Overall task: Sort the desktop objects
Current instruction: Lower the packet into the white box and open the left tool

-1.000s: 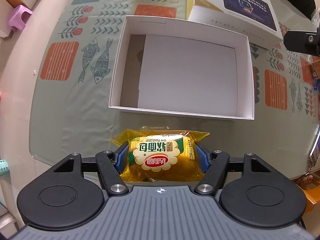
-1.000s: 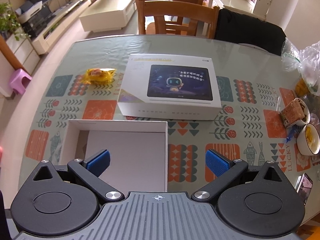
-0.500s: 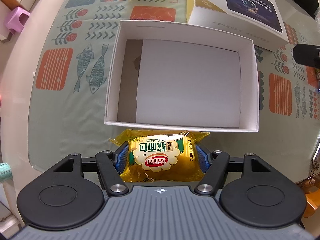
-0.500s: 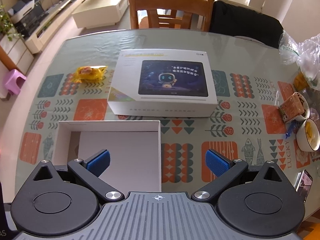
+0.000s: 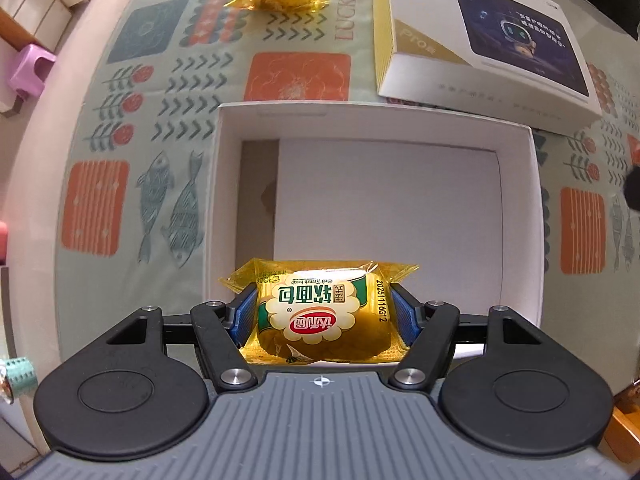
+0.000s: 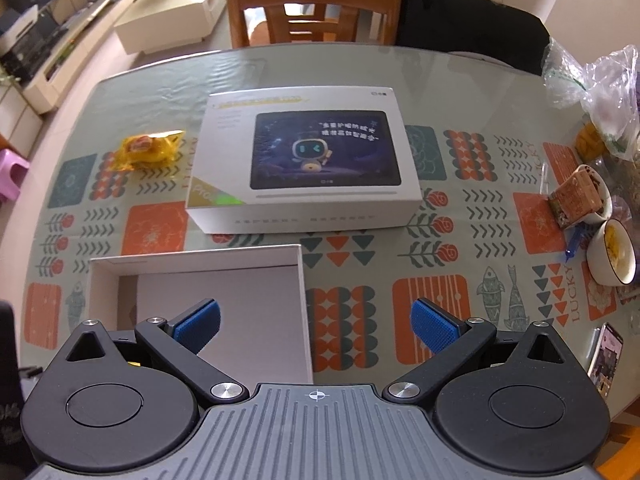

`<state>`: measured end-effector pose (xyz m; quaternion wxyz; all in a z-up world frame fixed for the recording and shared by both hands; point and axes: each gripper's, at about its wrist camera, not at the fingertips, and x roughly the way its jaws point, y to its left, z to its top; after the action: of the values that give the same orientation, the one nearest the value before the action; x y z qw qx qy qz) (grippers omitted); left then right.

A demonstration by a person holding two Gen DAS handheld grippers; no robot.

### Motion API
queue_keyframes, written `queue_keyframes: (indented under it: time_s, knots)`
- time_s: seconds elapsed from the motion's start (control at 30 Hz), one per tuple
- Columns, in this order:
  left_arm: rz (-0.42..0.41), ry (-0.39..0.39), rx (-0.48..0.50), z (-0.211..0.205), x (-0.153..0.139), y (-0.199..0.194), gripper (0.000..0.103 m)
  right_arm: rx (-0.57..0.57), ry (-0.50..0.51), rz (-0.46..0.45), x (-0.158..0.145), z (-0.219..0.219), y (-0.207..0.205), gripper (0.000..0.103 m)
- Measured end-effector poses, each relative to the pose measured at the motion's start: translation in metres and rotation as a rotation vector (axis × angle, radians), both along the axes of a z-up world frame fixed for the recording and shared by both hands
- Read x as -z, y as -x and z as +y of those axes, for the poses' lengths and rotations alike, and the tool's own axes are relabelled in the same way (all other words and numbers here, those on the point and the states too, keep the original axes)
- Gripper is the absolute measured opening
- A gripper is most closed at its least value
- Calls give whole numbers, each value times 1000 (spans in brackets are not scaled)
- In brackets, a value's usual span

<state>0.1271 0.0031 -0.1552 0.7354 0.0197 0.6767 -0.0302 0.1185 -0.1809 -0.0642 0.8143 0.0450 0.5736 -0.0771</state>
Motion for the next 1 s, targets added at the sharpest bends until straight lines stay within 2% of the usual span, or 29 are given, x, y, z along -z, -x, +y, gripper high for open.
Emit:
queue_keyframes:
  time_s: [0.4, 0.57, 0.8, 1.0]
  knots:
    - [24, -14, 44, -7, 52, -18, 85, 42, 29, 33, 9, -4, -17, 103]
    - [19, -50, 46, -7, 62, -20, 102, 32, 28, 42, 12, 1, -22, 103]
    - [24, -87, 61, -9, 52, -19, 103, 19, 30, 33, 11, 5, -24, 103]
    - [-48, -85, 68, 1, 18, -11, 103, 17, 21, 22, 9, 8, -24, 103]
